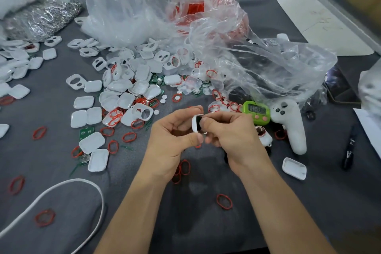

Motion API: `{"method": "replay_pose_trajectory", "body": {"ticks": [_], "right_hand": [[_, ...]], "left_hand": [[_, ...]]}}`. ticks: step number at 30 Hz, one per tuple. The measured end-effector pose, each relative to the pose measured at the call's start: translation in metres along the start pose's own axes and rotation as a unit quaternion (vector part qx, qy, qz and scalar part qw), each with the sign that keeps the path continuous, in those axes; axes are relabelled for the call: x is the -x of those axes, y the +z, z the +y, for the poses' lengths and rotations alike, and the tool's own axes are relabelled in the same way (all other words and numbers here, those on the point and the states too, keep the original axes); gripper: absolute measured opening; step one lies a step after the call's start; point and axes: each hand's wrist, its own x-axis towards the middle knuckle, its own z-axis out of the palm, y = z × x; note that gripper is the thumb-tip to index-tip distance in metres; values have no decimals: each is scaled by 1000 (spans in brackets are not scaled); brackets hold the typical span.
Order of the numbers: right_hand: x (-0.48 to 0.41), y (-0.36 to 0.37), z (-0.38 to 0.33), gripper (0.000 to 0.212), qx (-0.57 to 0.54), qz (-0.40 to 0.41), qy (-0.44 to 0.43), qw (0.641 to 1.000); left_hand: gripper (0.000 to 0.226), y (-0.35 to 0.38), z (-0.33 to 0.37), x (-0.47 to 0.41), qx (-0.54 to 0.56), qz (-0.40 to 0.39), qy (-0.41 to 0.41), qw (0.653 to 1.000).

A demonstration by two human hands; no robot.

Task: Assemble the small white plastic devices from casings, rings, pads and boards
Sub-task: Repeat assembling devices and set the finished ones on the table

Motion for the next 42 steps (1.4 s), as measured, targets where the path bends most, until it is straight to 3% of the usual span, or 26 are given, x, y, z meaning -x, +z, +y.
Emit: {"method": "replay_pose_trajectory", "body": {"ticks": [4,10,15,18,23,27,30,34,38,42], "right_hand": [[-7,-2,-7,18,73,-42,28,996],[-18,-4,-19,10,228,-106,38,967],[-27,-4,-24,13,241,-148,51,958],[-30,-3,-25,9,252,-154,45,954],[-29,4,-11,25,142,-114,8,983],[-23,2,-6,18,41,-171,46,983],[-16,7,0,11,34,-150,52,987],[-16,7,5,9,-17,-94,102,990],[-17,-4,5,11,26,-122,88,988],[-18,-4,5,25,24,-136,83,987]], "left_hand": [[49,-5,-3,2,2,2,7,1000],[51,-15,-3,4,-32,2,-25,999],[56,-14,1,6,-53,5,-43,998],[56,-8,9,7,-130,43,-22,990],[64,2,29,4,-357,112,41,926],[58,7,33,3,-476,130,83,866],[58,8,27,4,-462,126,80,875],[65,7,23,3,-342,117,-9,932],[39,-5,24,5,-269,115,-51,955],[34,-1,23,4,-174,143,-82,971]]}}
